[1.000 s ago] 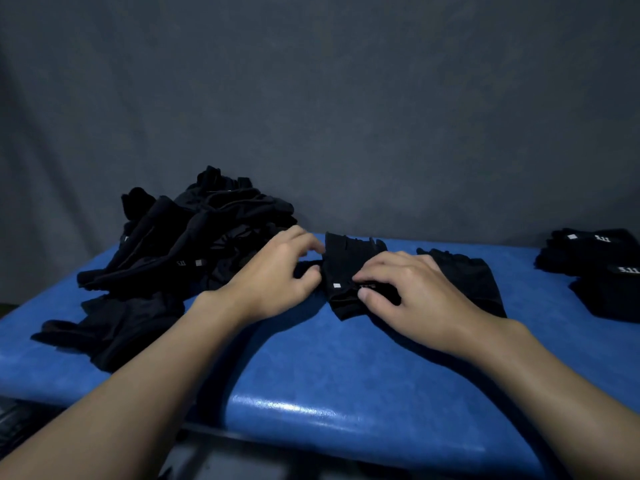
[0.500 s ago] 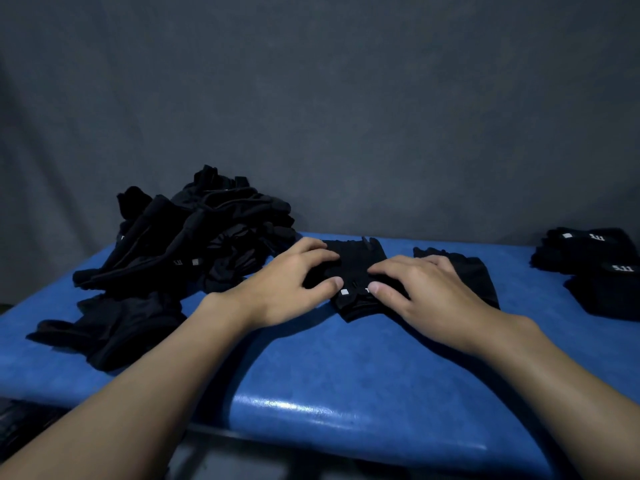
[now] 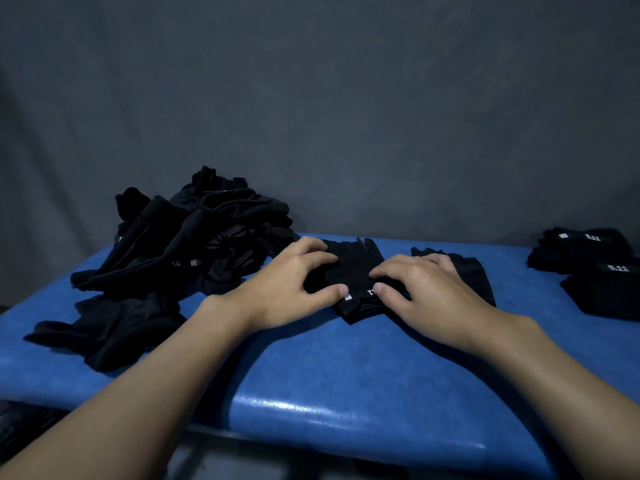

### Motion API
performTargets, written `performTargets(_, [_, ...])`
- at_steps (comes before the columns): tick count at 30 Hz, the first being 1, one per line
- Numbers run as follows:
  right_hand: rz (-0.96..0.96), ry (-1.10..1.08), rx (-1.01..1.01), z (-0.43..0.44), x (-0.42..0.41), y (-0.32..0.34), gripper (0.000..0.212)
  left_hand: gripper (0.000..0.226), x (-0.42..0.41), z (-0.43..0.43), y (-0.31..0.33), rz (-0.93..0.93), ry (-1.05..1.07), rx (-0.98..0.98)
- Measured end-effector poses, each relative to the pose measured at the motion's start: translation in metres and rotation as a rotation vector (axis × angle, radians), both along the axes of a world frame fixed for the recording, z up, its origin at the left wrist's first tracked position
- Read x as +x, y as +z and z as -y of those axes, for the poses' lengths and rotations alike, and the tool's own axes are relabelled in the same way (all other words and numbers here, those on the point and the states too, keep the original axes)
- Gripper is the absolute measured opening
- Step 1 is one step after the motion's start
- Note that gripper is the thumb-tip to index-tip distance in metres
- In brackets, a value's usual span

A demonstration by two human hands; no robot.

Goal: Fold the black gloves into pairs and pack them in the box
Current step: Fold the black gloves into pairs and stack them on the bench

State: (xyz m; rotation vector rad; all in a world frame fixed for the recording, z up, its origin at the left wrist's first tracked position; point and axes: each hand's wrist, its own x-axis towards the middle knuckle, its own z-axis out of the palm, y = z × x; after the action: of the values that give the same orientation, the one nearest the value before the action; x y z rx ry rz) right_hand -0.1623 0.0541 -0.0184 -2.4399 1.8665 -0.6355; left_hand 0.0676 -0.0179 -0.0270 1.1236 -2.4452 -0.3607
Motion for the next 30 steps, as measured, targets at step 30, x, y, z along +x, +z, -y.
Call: performTargets(30, [0.006, 0.149, 0.025, -0.002, -0.004, 0.001, 0.017, 0.037, -0.016, -0.019, 0.010, 0.146, -0.186, -0.178])
